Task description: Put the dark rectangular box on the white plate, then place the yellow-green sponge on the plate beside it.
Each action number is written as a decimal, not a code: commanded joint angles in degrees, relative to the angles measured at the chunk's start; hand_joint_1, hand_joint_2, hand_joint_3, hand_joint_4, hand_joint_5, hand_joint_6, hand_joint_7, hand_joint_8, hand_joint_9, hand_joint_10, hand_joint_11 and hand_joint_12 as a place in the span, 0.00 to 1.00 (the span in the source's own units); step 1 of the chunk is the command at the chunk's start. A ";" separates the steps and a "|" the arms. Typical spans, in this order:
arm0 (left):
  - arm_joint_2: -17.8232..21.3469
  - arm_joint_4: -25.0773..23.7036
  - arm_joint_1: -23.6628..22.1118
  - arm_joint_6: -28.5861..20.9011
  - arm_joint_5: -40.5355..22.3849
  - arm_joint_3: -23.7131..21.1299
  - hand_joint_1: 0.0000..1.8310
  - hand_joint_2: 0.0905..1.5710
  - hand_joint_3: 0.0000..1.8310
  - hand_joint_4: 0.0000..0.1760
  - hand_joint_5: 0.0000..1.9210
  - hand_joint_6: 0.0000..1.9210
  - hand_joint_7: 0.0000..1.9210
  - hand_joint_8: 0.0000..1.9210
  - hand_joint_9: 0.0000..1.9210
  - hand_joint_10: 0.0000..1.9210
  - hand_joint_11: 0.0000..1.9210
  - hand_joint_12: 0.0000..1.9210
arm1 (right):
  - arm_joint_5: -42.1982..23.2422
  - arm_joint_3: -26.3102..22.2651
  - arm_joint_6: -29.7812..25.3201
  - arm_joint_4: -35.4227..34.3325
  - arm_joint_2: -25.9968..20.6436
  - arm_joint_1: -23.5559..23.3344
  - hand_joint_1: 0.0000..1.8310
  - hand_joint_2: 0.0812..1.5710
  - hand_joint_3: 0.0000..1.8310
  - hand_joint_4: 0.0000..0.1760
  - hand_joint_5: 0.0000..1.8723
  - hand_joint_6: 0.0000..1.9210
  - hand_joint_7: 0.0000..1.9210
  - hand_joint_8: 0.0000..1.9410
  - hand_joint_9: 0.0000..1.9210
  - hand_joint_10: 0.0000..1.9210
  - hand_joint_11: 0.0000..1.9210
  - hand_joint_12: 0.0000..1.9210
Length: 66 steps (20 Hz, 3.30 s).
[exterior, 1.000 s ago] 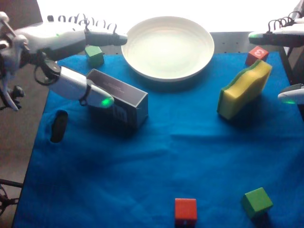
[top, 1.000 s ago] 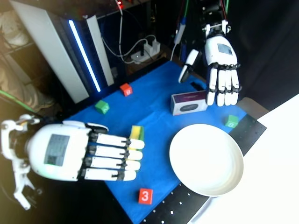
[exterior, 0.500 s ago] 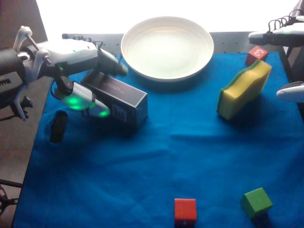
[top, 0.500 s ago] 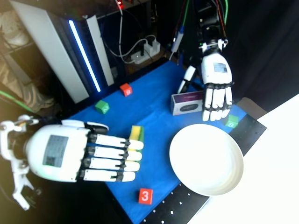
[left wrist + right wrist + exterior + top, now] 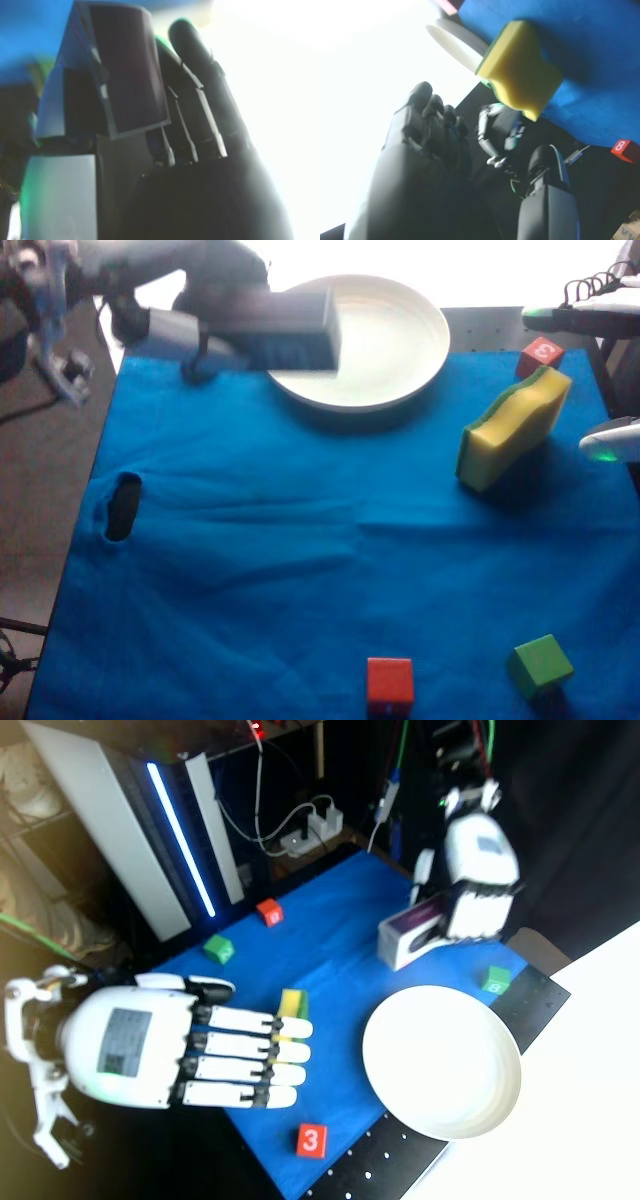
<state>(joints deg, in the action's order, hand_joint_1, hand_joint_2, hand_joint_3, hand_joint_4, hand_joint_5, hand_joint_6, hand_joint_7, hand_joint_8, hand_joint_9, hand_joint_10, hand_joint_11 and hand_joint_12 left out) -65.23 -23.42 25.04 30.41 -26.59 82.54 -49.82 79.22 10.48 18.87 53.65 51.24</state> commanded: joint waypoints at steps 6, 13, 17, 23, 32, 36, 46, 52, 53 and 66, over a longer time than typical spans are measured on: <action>-8.24 11.57 -1.69 6.97 -2.29 9.27 0.69 0.69 0.00 0.00 0.46 0.64 0.55 0.42 0.42 0.33 0.03 0.52 | -5.85 1.21 -0.45 -2.92 1.13 -1.32 0.42 0.66 0.00 0.00 0.13 0.00 0.15 0.00 0.14 0.00 0.00 0.38; -19.47 15.11 -3.73 7.04 4.71 24.82 0.67 0.71 0.00 0.00 0.44 0.60 0.54 0.51 0.55 0.39 0.48 0.56 | -5.86 3.17 -0.49 -1.34 3.14 -3.30 0.38 0.63 0.00 0.32 0.13 0.00 0.13 0.00 0.11 0.00 0.01 0.31; -21.53 14.46 -5.08 7.08 6.46 27.56 0.74 0.65 0.00 0.00 0.47 0.54 0.60 0.34 0.64 0.42 0.51 0.54 | -5.85 4.90 -2.27 1.07 5.27 -5.28 0.38 0.63 0.00 0.33 0.13 0.00 0.14 0.00 0.11 0.00 0.03 0.19; -24.34 12.43 -7.50 7.12 7.60 30.01 0.75 0.70 0.00 0.00 0.44 0.63 0.52 0.47 0.48 0.60 0.32 0.61 | -5.85 6.06 -2.63 1.80 6.64 -6.08 0.41 0.65 0.00 0.00 0.14 0.00 0.15 0.00 0.12 0.00 0.05 0.19; -25.32 11.36 -8.01 7.14 7.06 29.82 0.55 0.60 0.00 0.00 0.38 0.02 0.40 0.03 0.39 0.13 0.25 0.53 | -5.85 6.67 -3.01 2.67 7.69 -6.92 0.42 0.65 0.00 0.00 0.14 0.00 0.15 0.00 0.13 0.00 0.06 0.20; -24.43 11.36 -7.72 7.10 6.24 28.72 0.49 0.59 0.00 0.00 0.33 0.00 0.37 0.00 0.37 0.09 0.16 0.55 | -5.85 6.67 -3.52 2.67 7.69 -6.91 0.40 0.64 0.00 0.00 0.13 0.00 0.15 0.00 0.14 0.00 0.08 0.20; -12.67 12.29 -2.44 8.17 -3.41 13.85 0.49 0.55 0.00 0.57 0.20 0.00 0.20 0.00 0.20 0.00 0.00 0.49 | -5.83 6.66 -4.28 2.71 7.61 -6.90 0.51 0.59 0.00 0.00 0.17 0.01 0.19 0.01 0.16 0.00 0.08 0.19; -0.96 13.56 2.77 10.04 -12.54 -0.23 0.43 0.54 0.00 0.94 0.12 0.00 0.08 0.01 0.03 0.01 0.00 0.16 | -4.78 6.63 -4.62 3.36 7.62 -6.90 0.49 0.55 0.00 0.21 0.22 0.00 0.18 0.00 0.14 0.01 0.02 0.17; 1.43 13.52 3.97 10.10 -14.05 -2.70 0.44 0.54 0.00 0.99 0.11 0.00 0.06 0.00 0.01 0.00 0.00 0.03 | -4.16 6.62 -4.65 3.74 7.62 -6.90 0.48 0.54 0.00 0.20 0.23 0.00 0.19 0.00 0.16 0.00 0.05 0.16; 9.95 14.93 12.00 10.16 -22.02 -12.97 0.47 0.52 0.00 0.55 0.08 0.00 0.04 0.01 0.01 0.00 0.00 0.00 | 4.07 8.38 -4.64 8.77 9.10 -6.91 0.61 0.57 0.00 0.00 0.32 0.00 0.28 0.00 0.24 0.01 0.02 0.46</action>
<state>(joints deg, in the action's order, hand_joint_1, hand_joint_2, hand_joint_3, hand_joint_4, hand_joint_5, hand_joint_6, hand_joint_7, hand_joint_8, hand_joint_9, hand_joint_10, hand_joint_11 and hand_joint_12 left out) -55.42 -9.85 37.54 40.75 -41.47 69.65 -41.10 87.50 6.09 29.80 62.67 45.17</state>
